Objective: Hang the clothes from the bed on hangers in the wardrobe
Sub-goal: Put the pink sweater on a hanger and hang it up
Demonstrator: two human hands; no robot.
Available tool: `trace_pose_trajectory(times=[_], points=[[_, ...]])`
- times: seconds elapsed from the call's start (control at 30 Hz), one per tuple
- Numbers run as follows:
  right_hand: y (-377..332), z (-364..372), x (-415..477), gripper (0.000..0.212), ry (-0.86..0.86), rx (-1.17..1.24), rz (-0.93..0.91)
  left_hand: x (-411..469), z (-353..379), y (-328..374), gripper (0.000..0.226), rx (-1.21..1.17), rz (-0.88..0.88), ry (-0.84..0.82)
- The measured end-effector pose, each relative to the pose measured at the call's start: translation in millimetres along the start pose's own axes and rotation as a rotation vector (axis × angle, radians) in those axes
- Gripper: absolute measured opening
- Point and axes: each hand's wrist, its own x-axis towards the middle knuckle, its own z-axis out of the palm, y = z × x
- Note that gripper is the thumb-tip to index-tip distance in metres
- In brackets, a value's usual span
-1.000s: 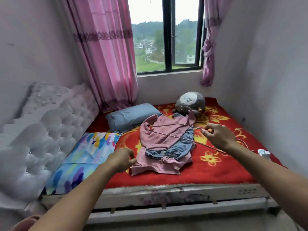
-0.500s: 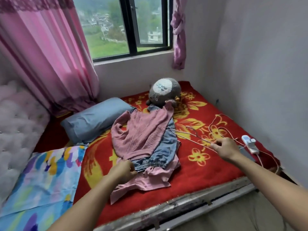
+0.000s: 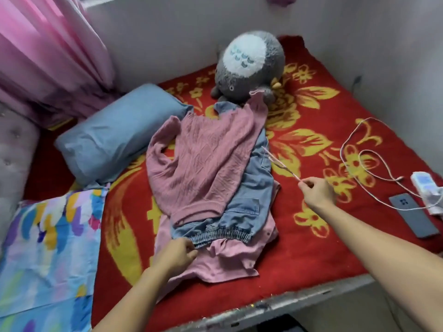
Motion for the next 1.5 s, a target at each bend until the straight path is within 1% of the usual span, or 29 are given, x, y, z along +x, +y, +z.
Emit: trace_pose_trajectory(times=[0.07,0.13,0.23,0.3,0.37,0.43,0.47,0.53,0.6,0.63,0.67,0.73,0.8,0.83,0.9,0.93,1.0,1.07,1.13,1.2,1.3,1.37,1.43,1.5], points=[[-5,30,28,0.021,0.021,-0.013,0.003,26,6,-3,0.016,-0.063,-0.019,0.020],[-2,63,51,0.023,0.039,-0.009,-0.019,52,20,-11,0.013,-0.108,-0.049,0.042],[22,119,72,0.023,0.035,-0.020,-0.016,92,51,-32,0.009,-0.149,-0.109,0.083],[46,157,75,0.024,-0.034,-0.067,0.007,115,70,-45,0.009,-0.154,-0.128,0.102],[67,187,71,0.024,-0.140,-0.134,0.024,138,82,-61,0.009,-0.195,-0.146,0.114],[79,206,65,0.025,-0.221,-0.196,0.039,162,89,-80,0.011,-0.237,-0.155,0.136],[79,212,62,0.027,-0.232,-0.237,0.027,173,88,-89,0.012,-0.233,-0.151,0.150],[70,220,53,0.029,-0.168,-0.294,-0.068,193,84,-106,0.016,-0.183,-0.149,0.200],[45,230,44,0.027,-0.083,-0.250,-0.286,215,77,-119,0.022,-0.124,-0.146,0.252],[29,239,39,0.024,-0.076,-0.212,-0.406,228,76,-127,0.026,-0.094,-0.128,0.270],[13,250,33,0.021,-0.099,-0.181,-0.513,241,76,-134,0.031,-0.059,-0.105,0.274],[-11,281,25,0.019,-0.199,-0.189,-0.658,264,86,-147,0.046,-0.029,-0.071,0.245],[-19,320,20,0.027,-0.304,-0.328,-0.696,280,100,-157,0.062,-0.074,-0.070,0.230],[-18,337,17,0.036,-0.339,-0.429,-0.673,286,108,-160,0.065,-0.102,-0.074,0.261],[-11,364,16,0.048,-0.360,-0.570,-0.599,295,119,-169,0.062,-0.144,-0.057,0.355],[-8,373,17,0.049,-0.338,-0.583,-0.578,298,120,-174,0.057,-0.156,-0.039,0.392],[-5,380,20,0.043,-0.312,-0.548,-0.564,303,119,-183,0.048,-0.181,-0.009,0.422],[-8,378,23,0.035,-0.337,-0.549,-0.560,302,117,-188,0.040,-0.194,0.002,0.430],[-14,369,23,0.030,-0.377,-0.605,-0.540,290,113,-188,0.033,-0.203,-0.008,0.422],[-23,356,18,0.028,-0.404,-0.643,-0.540,267,111,-185,0.029,-0.220,-0.021,0.410],[-39,330,0,0.023,-0.382,-0.613,-0.553,224,102,-176,0.026,-0.204,-0.058,0.412],[-44,310,-15,0.023,-0.382,-0.606,-0.559,197,93,-167,0.019,-0.166,-0.093,0.405],[-50,285,-32,0.024,-0.417,-0.621,-0.563,166,81,-156,0.011,-0.128,-0.106,0.396],[-56,256,-48,0.025,-0.462,-0.626,-0.551,128,70,-144,0.009,-0.099,-0.103,0.377]])
